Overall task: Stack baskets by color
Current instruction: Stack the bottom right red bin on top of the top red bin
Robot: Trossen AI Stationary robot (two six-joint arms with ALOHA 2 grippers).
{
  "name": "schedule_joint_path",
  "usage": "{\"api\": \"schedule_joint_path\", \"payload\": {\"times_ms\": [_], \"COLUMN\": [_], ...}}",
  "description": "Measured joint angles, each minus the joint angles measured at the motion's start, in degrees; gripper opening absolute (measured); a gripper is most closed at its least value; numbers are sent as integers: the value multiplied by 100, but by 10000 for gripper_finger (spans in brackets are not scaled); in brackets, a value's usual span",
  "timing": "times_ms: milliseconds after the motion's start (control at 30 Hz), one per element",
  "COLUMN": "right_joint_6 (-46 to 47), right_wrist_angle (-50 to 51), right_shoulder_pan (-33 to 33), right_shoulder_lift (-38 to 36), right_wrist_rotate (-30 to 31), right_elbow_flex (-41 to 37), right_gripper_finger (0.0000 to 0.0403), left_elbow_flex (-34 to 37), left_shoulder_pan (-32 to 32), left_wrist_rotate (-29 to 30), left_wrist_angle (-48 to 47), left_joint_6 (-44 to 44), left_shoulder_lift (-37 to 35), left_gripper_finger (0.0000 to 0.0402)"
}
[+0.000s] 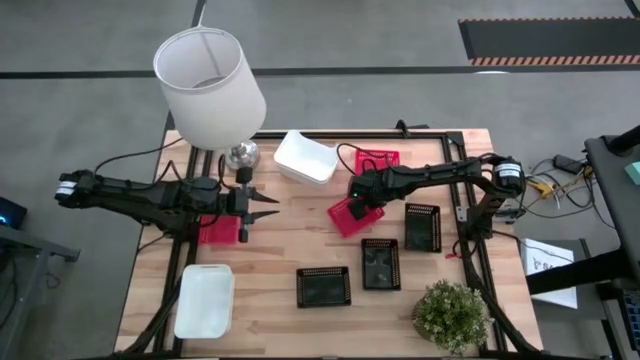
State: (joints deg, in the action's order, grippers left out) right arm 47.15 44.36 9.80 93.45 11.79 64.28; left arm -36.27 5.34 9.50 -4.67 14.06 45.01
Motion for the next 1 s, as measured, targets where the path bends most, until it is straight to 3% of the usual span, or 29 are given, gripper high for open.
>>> {"api": "schedule_joint_path", "payload": {"times_ms": [267, 500, 767, 1000], "right_joint_6": [-814, -1258, -1274, -1206], "right_wrist_angle": [415, 709, 562, -317], "right_shoulder_pan": [266, 891, 1823, 2557], "right_shoulder_lift": [-451, -1136, -1795, -2026], "right_wrist_rotate": [-185, -173, 190, 159], "right_elbow_flex": [704, 927, 461, -170], "right_gripper_finger": [8, 8, 8, 8], "left_elbow_flex": [0, 0, 0, 0], "left_shoulder_pan": [0, 0, 0, 0], "left_wrist_rotate": [0, 0, 0, 0], "left_wrist_angle": [-19, -3, -2, -2], "left_joint_6": [-11, -19, -19, -24], "left_shoulder_lift": [51, 51, 51, 51], "left_gripper_finger": [88, 88, 88, 88]}}
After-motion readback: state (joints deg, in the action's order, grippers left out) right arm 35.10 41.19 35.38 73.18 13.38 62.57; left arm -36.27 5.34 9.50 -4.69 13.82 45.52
